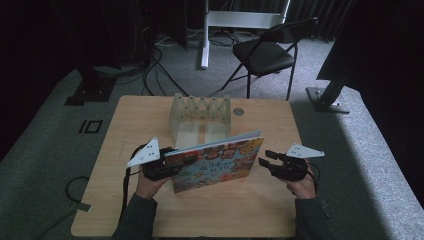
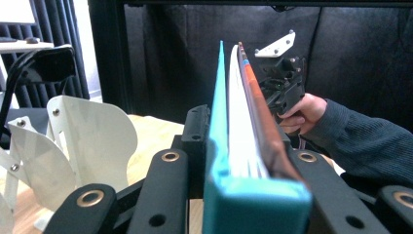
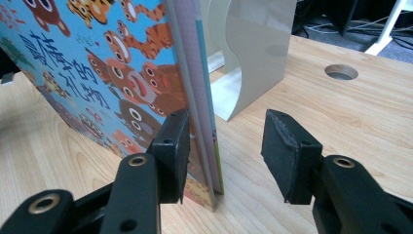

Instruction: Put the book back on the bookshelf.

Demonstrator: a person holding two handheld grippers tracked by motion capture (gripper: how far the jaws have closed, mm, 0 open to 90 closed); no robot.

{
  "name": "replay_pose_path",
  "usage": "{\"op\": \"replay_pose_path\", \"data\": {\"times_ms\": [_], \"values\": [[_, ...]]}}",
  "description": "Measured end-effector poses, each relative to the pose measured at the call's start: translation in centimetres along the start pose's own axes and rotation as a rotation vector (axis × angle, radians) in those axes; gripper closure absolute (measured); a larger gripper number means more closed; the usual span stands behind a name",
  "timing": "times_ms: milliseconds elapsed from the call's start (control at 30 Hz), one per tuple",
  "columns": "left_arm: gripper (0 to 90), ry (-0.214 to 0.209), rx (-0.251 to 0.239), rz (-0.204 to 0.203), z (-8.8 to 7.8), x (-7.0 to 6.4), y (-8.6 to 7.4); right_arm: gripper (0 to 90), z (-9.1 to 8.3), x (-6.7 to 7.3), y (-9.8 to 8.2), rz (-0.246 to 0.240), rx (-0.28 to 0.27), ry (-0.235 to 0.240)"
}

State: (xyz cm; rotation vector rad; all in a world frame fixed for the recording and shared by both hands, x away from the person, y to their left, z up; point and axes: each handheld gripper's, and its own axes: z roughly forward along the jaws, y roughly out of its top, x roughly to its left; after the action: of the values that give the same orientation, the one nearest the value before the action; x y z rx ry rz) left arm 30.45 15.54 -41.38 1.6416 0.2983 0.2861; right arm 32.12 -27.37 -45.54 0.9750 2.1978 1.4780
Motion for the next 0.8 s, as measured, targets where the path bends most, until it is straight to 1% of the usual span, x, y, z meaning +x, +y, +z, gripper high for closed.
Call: {"op": "replay_pose_path", "data": {"times_ms": [200, 333, 433, 500, 567, 767, 800], "values": [[74.0, 0.021, -0.005, 0.017, 0.1, -0.2, 0.0, 53.0, -0.1, -0.2, -0.1, 0.005, -0.001, -0.005], [76.0, 0.021, -0.008, 0.028, 0.1, -0.4, -0.1, 53.0, -0.2, -0.3, -0.3, 0.008, 0.000, -0.010], [79.2, 0.020, -0.012, 0.036, 0.1, -0.8, -0.1, 53.0, -0.2, -0.3, -0.3, 0.010, 0.003, -0.013], [80.2, 0.046, -0.018, 0.030, 0.2, -1.0, -0.2, 53.1, -0.2, -0.4, -0.3, 0.011, 0.004, -0.016], [80.3, 0.038, -0.028, 0.024, 0.2, -1.0, -0.3, 53.1, -0.2, -0.4, -0.4, 0.010, 0.003, -0.019], [80.0, 0.038, -0.033, 0.026, 0.2, -1.2, -0.4, 53.1, -0.1, -0.5, -0.6, 0.009, 0.011, -0.029], [79.8, 0.036, -0.040, 0.023, 0.2, -1.2, -0.5, 53.1, 0.0, -0.5, -0.7, 0.011, 0.020, -0.036]]}}
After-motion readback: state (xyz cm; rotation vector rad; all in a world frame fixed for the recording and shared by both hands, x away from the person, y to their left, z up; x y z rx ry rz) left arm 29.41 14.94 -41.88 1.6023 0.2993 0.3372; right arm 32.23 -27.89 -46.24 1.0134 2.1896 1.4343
